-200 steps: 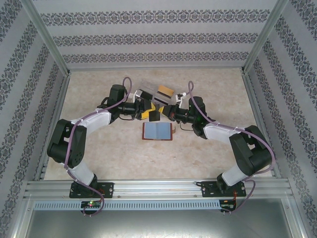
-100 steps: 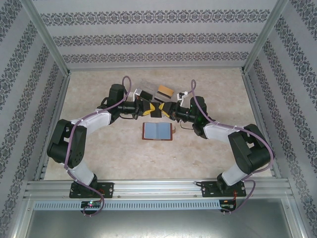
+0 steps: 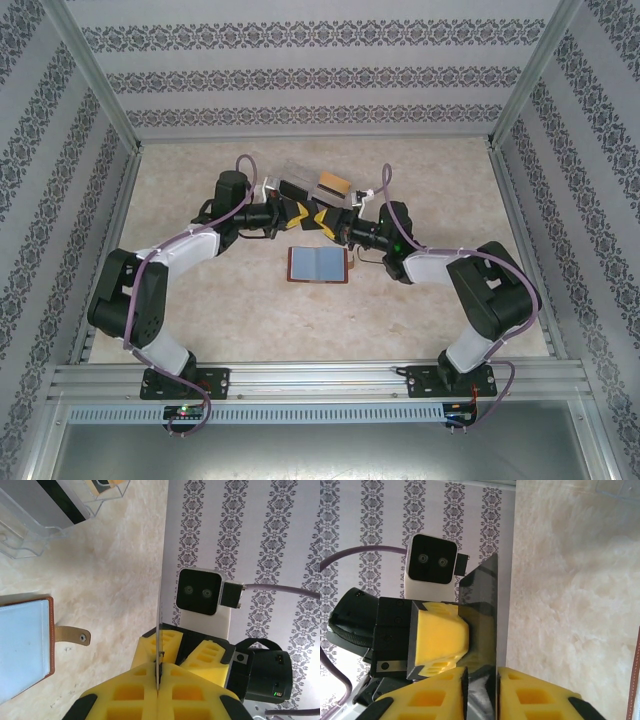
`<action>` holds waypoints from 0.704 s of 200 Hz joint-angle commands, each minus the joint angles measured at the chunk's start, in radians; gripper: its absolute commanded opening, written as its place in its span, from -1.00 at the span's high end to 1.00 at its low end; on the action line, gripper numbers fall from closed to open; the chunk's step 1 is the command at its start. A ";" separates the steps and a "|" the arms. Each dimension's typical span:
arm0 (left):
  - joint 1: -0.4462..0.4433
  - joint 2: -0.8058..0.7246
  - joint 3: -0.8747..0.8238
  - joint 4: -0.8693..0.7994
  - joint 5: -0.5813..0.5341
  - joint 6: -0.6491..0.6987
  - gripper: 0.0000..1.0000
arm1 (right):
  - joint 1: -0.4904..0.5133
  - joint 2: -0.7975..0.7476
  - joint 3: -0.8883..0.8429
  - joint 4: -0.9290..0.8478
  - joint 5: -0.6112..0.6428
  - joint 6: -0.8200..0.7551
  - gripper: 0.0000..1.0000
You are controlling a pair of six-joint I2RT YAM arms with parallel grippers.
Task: Take the credit cards out of the card holder
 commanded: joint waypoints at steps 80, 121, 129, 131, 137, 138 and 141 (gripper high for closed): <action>0.100 -0.165 -0.029 -0.321 -0.172 0.165 -0.39 | 0.027 -0.014 0.049 -0.238 0.061 -0.227 1.00; 0.210 -0.248 -0.017 -0.583 -0.274 0.296 -0.78 | 0.041 0.003 0.182 -0.520 0.128 -0.453 1.00; 0.229 -0.257 -0.013 -0.626 -0.288 0.318 -0.83 | 0.045 0.010 0.228 -0.596 0.152 -0.501 1.00; 0.236 -0.260 -0.013 -0.635 -0.291 0.323 -0.84 | 0.045 0.012 0.241 -0.615 0.158 -0.517 1.00; 0.252 -0.267 -0.012 -0.658 -0.297 0.336 -0.87 | 0.051 0.016 0.277 -0.684 0.186 -0.565 1.00; 0.255 -0.268 -0.012 -0.662 -0.298 0.339 -0.87 | 0.052 0.017 0.282 -0.693 0.191 -0.572 1.00; 0.263 -0.272 -0.012 -0.673 -0.301 0.346 -0.90 | 0.055 0.020 0.300 -0.725 0.205 -0.596 1.00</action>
